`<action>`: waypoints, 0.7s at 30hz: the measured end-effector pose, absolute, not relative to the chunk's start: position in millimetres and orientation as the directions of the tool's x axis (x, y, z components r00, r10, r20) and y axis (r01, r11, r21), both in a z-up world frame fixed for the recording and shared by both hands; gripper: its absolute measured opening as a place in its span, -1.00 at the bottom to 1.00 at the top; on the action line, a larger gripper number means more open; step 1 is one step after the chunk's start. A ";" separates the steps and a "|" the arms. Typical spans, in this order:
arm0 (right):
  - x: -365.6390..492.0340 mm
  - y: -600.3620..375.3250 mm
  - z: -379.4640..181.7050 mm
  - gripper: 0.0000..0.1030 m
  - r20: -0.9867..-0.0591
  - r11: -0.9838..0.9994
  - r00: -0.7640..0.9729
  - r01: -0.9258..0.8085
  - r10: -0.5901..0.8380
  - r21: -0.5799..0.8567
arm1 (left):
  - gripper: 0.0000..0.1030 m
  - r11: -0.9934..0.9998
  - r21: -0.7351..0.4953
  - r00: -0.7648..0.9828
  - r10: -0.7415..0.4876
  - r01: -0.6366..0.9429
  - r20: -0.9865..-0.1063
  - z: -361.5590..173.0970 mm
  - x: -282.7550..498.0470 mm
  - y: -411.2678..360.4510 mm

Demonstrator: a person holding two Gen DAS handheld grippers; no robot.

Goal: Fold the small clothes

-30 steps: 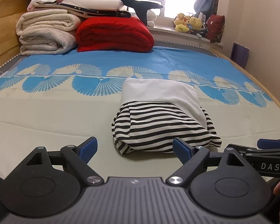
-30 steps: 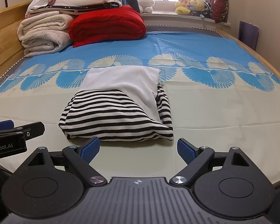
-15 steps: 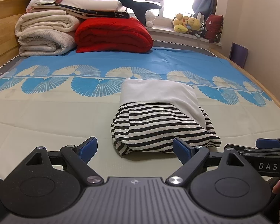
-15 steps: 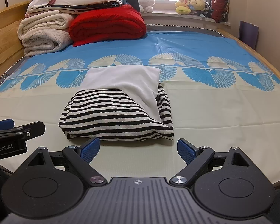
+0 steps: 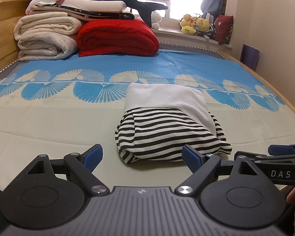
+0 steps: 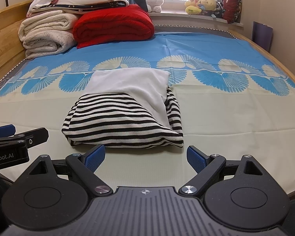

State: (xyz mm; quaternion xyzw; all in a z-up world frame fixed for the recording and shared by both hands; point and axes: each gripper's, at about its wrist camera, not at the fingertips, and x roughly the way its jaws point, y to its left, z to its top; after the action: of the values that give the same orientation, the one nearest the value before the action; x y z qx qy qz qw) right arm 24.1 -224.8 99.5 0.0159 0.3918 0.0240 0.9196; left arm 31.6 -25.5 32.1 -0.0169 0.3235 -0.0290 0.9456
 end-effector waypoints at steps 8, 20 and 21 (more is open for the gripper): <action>24.3 -225.3 99.7 0.76 -0.720 0.998 0.691 -0.033 0.057 0.048 | 0.77 0.998 -0.049 0.790 -0.069 0.049 -0.610 31.6 32.1 -24.9; 24.2 -225.7 99.7 0.76 -0.720 0.998 0.691 -0.033 0.058 0.048 | 0.77 0.997 -0.047 0.792 -0.075 0.058 -0.606 31.0 32.2 -24.4; 24.3 -225.8 99.8 0.76 -0.720 0.998 0.691 -0.033 0.058 0.048 | 0.77 0.997 -0.047 0.792 -0.075 0.058 -0.606 31.0 32.2 -24.4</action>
State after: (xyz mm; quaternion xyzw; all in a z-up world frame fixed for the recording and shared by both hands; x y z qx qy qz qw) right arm 24.3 -225.8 99.8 0.0155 0.3922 0.0247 0.9194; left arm 32.2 -24.4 31.0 -0.0131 0.3207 -0.0353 0.9464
